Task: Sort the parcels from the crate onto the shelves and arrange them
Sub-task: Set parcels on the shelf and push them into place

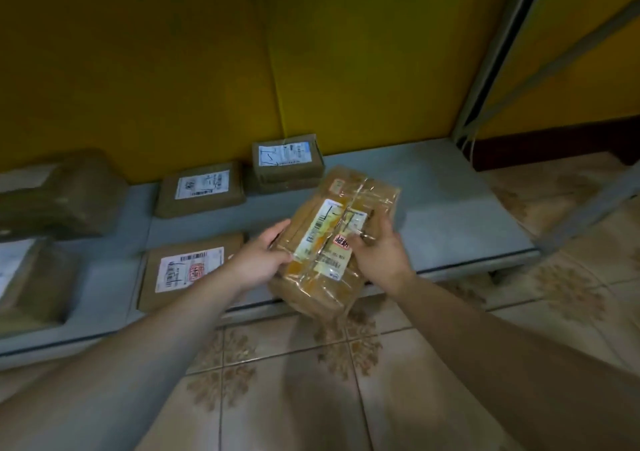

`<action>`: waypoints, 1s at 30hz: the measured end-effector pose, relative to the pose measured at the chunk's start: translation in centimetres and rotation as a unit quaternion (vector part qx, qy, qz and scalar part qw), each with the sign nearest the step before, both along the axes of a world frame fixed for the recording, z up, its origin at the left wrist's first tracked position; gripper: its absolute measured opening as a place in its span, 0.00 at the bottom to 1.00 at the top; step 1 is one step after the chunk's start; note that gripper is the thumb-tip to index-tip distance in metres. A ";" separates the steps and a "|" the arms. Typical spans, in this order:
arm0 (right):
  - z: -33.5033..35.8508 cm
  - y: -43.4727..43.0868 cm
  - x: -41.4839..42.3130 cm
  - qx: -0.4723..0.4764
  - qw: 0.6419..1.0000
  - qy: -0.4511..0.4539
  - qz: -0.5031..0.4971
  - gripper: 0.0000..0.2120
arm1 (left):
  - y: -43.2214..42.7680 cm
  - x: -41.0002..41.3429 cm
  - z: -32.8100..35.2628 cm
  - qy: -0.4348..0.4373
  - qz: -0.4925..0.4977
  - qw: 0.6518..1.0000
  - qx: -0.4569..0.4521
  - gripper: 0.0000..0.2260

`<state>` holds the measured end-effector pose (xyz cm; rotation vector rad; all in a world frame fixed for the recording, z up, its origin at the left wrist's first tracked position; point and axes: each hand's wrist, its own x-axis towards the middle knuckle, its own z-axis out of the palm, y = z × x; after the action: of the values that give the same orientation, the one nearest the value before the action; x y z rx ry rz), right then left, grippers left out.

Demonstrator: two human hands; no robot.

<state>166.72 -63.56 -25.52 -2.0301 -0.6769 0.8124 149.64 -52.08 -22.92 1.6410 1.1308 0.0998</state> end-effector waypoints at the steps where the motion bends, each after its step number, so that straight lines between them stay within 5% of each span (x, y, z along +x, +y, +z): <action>1: -1.1 0.5 0.1 -0.005 1.000 -0.015 0.006 0.28 | 1.0 0.2 -1.2 -0.007 -0.005 1.000 0.007 0.29; 7: -3.6 1.6 1.0 -0.089 0.981 -0.152 0.074 0.31 | 4.7 0.7 -4.5 -0.010 -0.037 0.996 0.079 0.27; 12: -2.6 1.4 1.6 -0.140 0.882 -0.400 0.205 0.40 | 6.1 -3.1 -6.6 0.069 0.037 0.988 0.134 0.22; 17: -3.7 1.9 1.4 -0.106 0.796 -0.455 0.385 0.56 | 8.1 -6.2 -10.4 0.185 0.038 0.958 0.213 0.22; 30: -5.6 6.1 8.8 -0.152 0.874 -0.442 0.135 0.34 | 6.8 -4.1 -14.8 0.333 0.007 0.897 0.290 0.32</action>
<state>175.57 -57.42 -31.14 -2.6232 -1.4321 0.0653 145.54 -45.32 -37.76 2.2918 1.7476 -0.1464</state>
